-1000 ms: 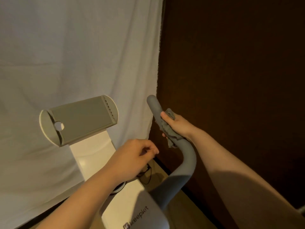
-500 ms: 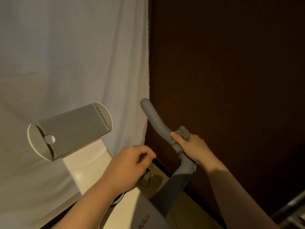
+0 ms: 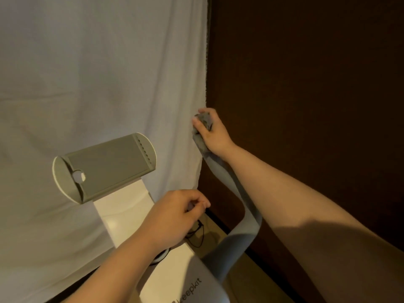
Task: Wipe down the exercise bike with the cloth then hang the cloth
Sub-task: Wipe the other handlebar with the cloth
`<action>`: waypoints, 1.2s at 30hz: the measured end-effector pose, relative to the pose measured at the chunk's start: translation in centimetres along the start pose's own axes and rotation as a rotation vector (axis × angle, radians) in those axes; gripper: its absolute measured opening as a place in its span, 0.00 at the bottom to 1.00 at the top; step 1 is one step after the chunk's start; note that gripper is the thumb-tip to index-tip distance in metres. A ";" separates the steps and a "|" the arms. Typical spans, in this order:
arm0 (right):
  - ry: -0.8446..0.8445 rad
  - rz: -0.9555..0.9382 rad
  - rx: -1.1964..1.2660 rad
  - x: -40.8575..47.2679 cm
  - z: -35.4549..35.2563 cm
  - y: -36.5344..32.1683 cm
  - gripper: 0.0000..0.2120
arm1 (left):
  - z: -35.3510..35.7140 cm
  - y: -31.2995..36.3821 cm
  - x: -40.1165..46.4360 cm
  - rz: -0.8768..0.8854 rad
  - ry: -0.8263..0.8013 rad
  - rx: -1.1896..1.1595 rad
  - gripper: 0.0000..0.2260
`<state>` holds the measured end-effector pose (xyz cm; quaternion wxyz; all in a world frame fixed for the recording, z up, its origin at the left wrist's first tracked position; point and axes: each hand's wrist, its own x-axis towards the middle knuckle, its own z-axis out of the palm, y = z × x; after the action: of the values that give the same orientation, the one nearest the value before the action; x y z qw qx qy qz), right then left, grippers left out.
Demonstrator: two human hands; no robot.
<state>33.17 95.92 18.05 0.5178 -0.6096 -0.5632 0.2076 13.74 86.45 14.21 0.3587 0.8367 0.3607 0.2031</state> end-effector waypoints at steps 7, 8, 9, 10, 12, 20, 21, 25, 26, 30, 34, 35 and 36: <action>-0.045 -0.025 -0.368 -3.6 0.1 3.0 0.31 | -0.1 0.1 0.0 0.015 -0.013 0.009 0.08; -0.090 -0.020 -0.430 -4.0 -0.4 3.2 0.33 | -0.1 0.1 0.0 0.015 -0.014 0.011 0.08; -0.131 -0.016 -0.486 -4.2 -0.7 3.3 0.34 | -0.1 0.1 0.0 0.012 -0.015 0.012 0.08; -0.163 -0.010 -0.528 -4.2 -1.1 3.3 0.35 | -0.1 0.1 0.0 0.010 -0.014 0.015 0.08; -0.209 0.020 -0.574 -4.1 -1.7 3.3 0.34 | -0.1 0.0 0.1 0.012 -0.015 0.027 0.08; -0.225 0.101 -0.228 -1.5 0.1 0.2 0.44 | -0.1 0.2 0.3 -0.004 -0.030 0.016 0.07; -0.227 0.104 -0.206 -1.8 0.0 0.5 0.43 | 0.0 0.2 0.3 -0.003 -0.027 0.014 0.07; -0.114 0.152 -0.166 -2.3 0.1 1.5 0.34 | 0.1 0.1 0.2 -0.002 -0.028 0.021 0.08; -0.066 0.162 -0.201 -1.8 0.6 1.3 0.33 | 0.1 0.1 0.2 -0.003 -0.029 0.022 0.08; 0.017 0.155 -0.487 -1.0 2.1 0.6 0.27 | 0.0 0.1 0.1 -0.009 -0.018 0.024 0.08; -0.048 0.065 -0.634 -4.1 0.4 2.4 0.26 | 0.1 0.0 0.1 0.011 -0.013 0.039 0.08; -0.082 0.076 -0.640 -4.7 -0.3 2.9 0.26 | 0.1 0.0 0.1 0.015 -0.017 0.046 0.08; -0.121 0.103 -0.623 -4.8 -0.9 3.0 0.27 | 0.1 0.0 0.2 0.017 -0.023 0.051 0.08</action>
<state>34.02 91.80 14.18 0.2607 -0.7531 -0.5978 0.0873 13.92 86.52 14.14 0.3397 0.8509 0.3542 0.1873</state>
